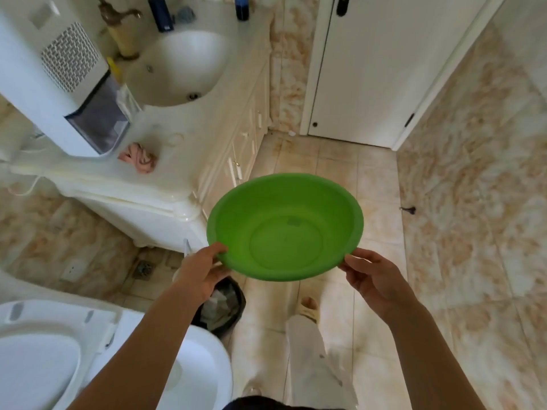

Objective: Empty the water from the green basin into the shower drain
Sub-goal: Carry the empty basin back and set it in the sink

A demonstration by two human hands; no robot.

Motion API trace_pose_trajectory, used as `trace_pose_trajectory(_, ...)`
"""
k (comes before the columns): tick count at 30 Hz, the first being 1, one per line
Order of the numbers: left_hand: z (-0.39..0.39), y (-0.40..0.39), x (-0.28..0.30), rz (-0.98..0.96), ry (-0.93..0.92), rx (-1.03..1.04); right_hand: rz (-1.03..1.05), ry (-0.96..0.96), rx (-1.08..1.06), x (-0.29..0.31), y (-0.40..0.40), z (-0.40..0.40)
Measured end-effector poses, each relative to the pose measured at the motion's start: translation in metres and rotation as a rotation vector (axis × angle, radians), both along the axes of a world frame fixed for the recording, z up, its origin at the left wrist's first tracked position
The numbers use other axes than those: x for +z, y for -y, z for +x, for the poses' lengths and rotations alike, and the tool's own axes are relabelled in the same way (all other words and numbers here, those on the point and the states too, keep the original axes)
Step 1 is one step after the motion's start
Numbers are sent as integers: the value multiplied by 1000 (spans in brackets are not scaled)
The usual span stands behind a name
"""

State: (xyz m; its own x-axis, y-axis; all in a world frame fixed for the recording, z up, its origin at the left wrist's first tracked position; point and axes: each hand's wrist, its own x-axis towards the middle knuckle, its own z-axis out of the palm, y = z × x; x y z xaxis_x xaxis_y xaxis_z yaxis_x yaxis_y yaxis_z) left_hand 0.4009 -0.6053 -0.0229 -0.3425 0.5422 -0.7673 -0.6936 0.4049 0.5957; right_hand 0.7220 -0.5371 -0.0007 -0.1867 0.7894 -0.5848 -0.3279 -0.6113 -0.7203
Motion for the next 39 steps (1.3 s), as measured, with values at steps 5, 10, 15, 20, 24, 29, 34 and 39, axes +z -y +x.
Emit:
trace_pose_trajectory(5,15,-81,1,-21,-62,69,17,-28,40,0,-96,7)
trace_pose_trajectory(10,45,-157,5,-19,-47,39,25,-28,25,5,-169,38)
trace_pose_trajectory(15,66,-209,12,-6,-69,53,35,-6,22,7,-226,54)
trace_pose_trajectory(20,56,-243,16,-17,-98,82,37,-48,28,7,-263,44)
trace_pose_trajectory(24,36,-271,17,5,-78,80,23,-61,23,7,-286,28)
trace_pose_trajectory(29,19,-334,14,14,-59,41,39,-38,-36,15,-326,5)
trace_pose_trajectory(34,-6,-410,23,70,3,-23,80,-9,-111,36,-386,-18)
trace_pose_trajectory(39,-49,-465,36,135,-1,-33,104,38,-86,44,-439,-59)
